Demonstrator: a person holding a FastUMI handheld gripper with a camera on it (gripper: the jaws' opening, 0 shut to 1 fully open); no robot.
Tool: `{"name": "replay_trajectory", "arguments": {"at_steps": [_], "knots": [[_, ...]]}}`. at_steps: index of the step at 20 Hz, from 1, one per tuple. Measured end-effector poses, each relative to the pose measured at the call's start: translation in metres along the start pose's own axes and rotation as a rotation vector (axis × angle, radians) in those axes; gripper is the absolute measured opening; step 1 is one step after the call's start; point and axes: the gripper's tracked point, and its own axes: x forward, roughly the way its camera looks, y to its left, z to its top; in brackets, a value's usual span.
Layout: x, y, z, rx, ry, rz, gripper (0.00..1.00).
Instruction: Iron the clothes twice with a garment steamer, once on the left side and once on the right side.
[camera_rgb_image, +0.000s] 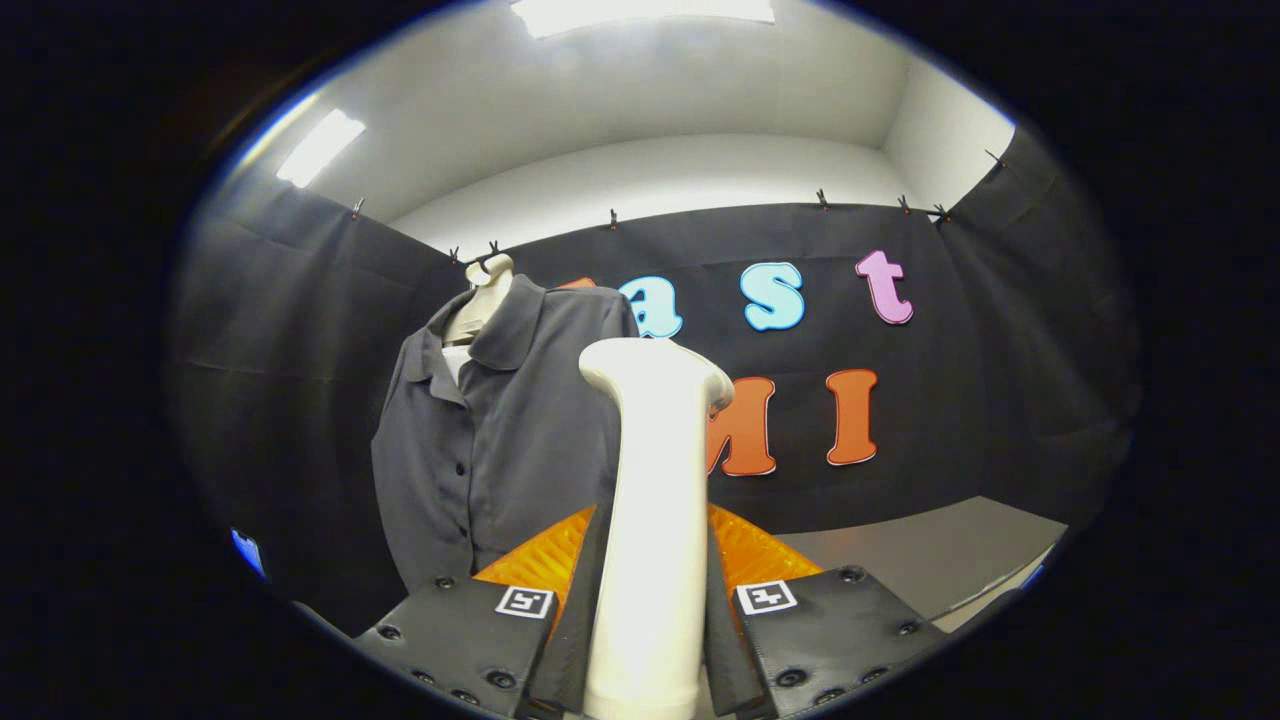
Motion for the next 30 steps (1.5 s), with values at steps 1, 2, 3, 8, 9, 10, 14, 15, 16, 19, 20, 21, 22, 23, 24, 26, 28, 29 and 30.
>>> {"name": "replay_trajectory", "arguments": {"at_steps": [1, 2, 3, 8, 9, 10, 14, 15, 16, 19, 20, 21, 22, 23, 24, 26, 28, 29, 30], "knots": [[-0.002, 0.014, 0.000, 0.000, -0.006, -0.015, 0.53], [-0.002, 0.027, -0.001, 0.001, -0.008, -0.029, 0.52], [-0.003, 0.039, -0.002, 0.004, -0.007, -0.041, 0.52], [-0.001, 0.089, -0.016, -0.020, -0.027, -0.106, 0.52], [-0.001, 0.099, -0.019, -0.017, -0.031, -0.113, 0.52], [0.000, 0.108, -0.022, -0.017, -0.033, -0.121, 0.52], [0.004, 0.139, -0.026, -0.025, -0.055, -0.165, 0.53], [0.007, 0.145, -0.027, -0.024, -0.063, -0.173, 0.52], [0.010, 0.149, -0.027, -0.026, -0.069, -0.184, 0.52], [0.022, 0.159, -0.031, -0.046, -0.073, -0.199, 0.52], [0.029, 0.164, -0.034, -0.052, -0.072, -0.194, 0.52], [0.036, 0.168, -0.037, -0.055, -0.068, -0.189, 0.52], [0.043, 0.173, -0.040, -0.057, -0.061, -0.184, 0.52], [0.050, 0.178, -0.045, -0.056, -0.054, -0.176, 0.52], [0.056, 0.183, -0.049, -0.054, -0.048, -0.165, 0.52], [0.070, 0.191, -0.057, -0.060, -0.040, -0.151, 0.52], [0.083, 0.197, -0.063, -0.060, -0.026, -0.143, 0.52], [0.090, 0.200, -0.064, -0.054, -0.024, -0.137, 0.52], [0.096, 0.200, -0.064, -0.055, -0.026, -0.139, 0.52]]}}
